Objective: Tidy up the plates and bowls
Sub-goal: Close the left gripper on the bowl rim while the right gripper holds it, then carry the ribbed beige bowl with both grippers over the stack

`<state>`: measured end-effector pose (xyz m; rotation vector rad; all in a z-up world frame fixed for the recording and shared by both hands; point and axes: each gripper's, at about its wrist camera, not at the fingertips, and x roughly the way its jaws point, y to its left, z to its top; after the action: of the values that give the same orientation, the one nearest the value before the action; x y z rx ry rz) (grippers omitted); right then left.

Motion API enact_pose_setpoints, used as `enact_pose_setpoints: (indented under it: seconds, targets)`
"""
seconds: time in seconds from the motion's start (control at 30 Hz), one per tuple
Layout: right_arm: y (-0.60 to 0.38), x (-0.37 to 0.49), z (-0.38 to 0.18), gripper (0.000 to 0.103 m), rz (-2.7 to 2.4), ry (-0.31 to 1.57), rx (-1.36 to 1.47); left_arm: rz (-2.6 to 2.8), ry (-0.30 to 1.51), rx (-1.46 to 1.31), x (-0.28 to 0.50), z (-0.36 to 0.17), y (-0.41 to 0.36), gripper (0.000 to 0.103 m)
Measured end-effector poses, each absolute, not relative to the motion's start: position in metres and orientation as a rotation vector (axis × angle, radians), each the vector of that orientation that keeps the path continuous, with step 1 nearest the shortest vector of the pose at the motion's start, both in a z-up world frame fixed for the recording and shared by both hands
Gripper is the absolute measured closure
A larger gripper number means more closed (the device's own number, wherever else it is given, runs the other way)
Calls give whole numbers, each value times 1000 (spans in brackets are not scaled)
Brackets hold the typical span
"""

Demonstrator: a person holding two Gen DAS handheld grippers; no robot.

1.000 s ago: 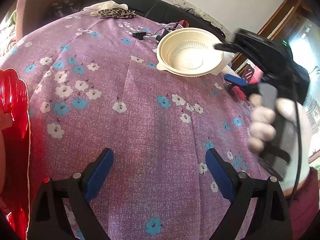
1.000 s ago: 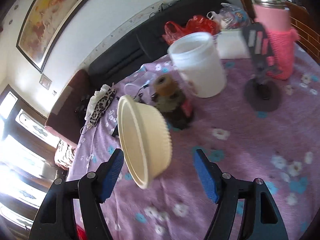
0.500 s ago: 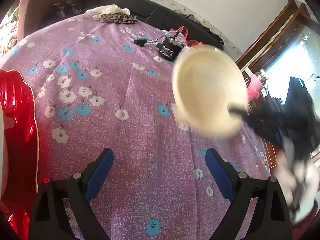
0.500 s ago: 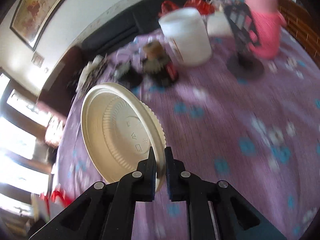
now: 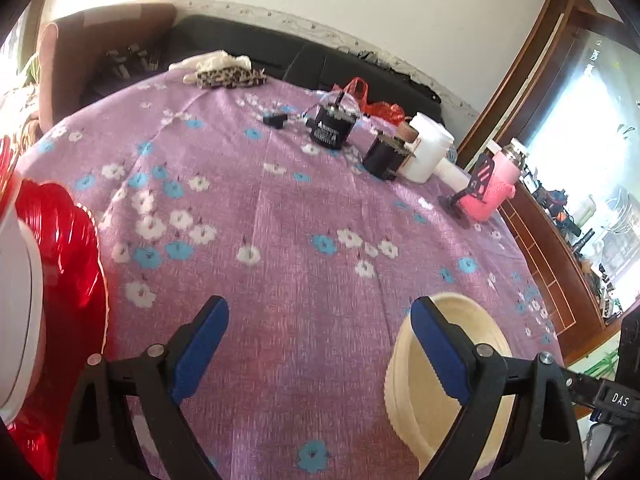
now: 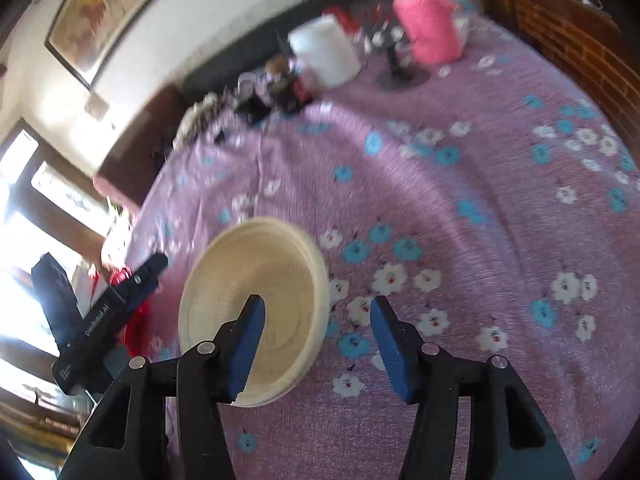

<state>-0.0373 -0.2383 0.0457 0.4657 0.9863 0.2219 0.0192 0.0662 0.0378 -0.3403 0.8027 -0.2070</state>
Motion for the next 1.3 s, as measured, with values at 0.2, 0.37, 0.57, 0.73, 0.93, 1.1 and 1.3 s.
enact_pose_setpoints:
  seconds: [0.2, 0.37, 0.57, 0.73, 0.93, 1.1, 1.3]
  targets:
    - [-234, -55, 45, 44, 223, 889, 466, -176, 807, -221, -4, 48, 51, 11]
    - [-219, -49, 30, 44, 214, 850, 455, -140, 803, -94, -11, 49, 25, 11]
    - [-212, -41, 17, 44, 195, 792, 420, -114, 834, -16, -7, 42, 8, 11]
    - [-209, -40, 13, 44, 181, 793, 373, -103, 852, 23, -2, 38, -5, 11]
    - [-205, -41, 13, 44, 187, 796, 342, -113, 869, 52, 3, 32, -19, 11]
    - [-204, -41, 13, 48, 184, 794, 336, -127, 890, 58, 6, 26, -24, 11]
    - [-201, -41, 11, 71, 187, 811, 318, -153, 916, 67, 8, 19, -31, 11]
